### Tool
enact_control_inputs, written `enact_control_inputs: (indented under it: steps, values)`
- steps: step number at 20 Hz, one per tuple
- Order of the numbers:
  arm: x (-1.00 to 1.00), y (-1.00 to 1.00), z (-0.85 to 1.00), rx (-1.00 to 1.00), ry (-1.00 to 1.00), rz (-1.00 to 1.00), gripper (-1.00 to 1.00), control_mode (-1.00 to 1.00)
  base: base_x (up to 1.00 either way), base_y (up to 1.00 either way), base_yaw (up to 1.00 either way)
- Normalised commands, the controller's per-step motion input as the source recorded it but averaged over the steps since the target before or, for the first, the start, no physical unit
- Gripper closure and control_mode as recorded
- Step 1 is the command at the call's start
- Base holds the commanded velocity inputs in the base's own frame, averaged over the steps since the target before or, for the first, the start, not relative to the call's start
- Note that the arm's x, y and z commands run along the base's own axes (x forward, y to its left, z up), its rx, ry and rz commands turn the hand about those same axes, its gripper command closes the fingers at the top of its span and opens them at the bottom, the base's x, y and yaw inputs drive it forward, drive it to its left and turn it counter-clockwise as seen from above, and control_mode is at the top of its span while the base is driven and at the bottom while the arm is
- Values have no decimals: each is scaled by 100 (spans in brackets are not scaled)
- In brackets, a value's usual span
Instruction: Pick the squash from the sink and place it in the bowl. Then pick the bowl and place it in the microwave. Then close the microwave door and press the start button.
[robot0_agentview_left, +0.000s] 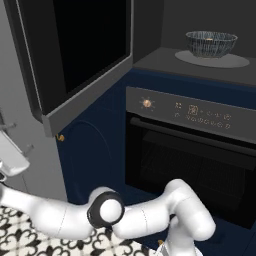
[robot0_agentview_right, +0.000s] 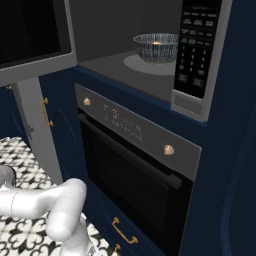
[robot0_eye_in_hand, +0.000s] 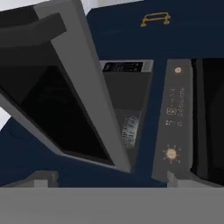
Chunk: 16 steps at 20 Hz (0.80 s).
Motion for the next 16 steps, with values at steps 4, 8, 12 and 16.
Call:
enact_control_inputs:
  steps: [4,8,12,16]
  values:
    - [34,-26,16,0,-11,0,-100,-100,0,0,0]
    - [23,-58,30,0,-22,0,-100,-100,0,0,0]
    - [0,-83,29,0,-32,0,-100,-100,0,0,0]
    - [-29,-83,22,0,-44,4,-100,-100,0,0,0]
